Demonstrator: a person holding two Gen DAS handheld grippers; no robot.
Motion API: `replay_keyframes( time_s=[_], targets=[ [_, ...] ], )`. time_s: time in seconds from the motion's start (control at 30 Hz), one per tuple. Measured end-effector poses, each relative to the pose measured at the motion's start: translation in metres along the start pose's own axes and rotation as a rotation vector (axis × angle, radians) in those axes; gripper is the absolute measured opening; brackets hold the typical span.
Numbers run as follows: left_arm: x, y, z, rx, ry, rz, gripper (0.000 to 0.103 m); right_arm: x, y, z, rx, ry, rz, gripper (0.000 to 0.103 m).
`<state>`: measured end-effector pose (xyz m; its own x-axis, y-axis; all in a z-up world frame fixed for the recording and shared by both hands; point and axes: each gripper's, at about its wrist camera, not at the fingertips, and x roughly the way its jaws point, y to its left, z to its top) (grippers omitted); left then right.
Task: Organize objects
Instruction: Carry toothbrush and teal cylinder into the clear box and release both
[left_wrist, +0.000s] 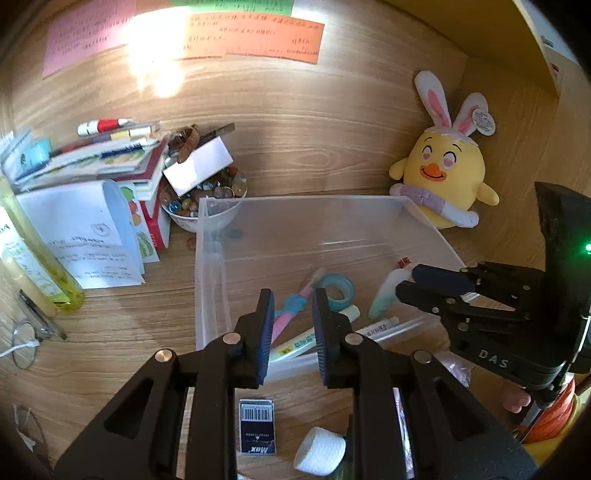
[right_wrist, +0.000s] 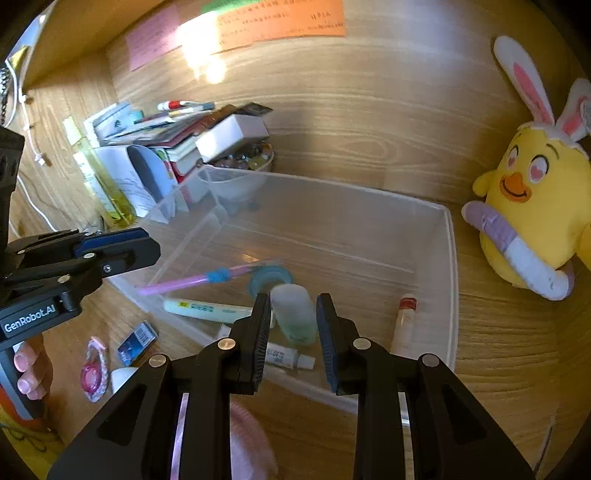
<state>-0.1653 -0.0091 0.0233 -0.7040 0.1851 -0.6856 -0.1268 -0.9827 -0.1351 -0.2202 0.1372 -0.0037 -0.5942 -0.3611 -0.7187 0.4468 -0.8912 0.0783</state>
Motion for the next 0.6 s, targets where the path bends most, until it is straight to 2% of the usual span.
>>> replay_keyframes(
  time_s=[0.13, 0.3, 0.5, 0.6],
  targets=[
    [-0.015, -0.001, -0.005, 0.002, -0.023, 0.009, 0.037, -0.019, 0.005, -0.005, -0.019, -0.036, -0.004, 0.03],
    [-0.03, 0.0, -0.022, -0.002, -0.029, 0.03, 0.041, -0.042, 0.013, -0.019, -0.055, -0.076, -0.041, 0.035],
    [-0.049, -0.003, -0.048, 0.01, -0.052, 0.078, 0.057, -0.062, 0.02, -0.041, -0.047, -0.103, -0.028, 0.042],
    [-0.058, -0.006, -0.06, 0.016, -0.056, 0.073, 0.06, -0.071, 0.024, -0.056, -0.049, -0.11, -0.034, 0.045]
  ],
)
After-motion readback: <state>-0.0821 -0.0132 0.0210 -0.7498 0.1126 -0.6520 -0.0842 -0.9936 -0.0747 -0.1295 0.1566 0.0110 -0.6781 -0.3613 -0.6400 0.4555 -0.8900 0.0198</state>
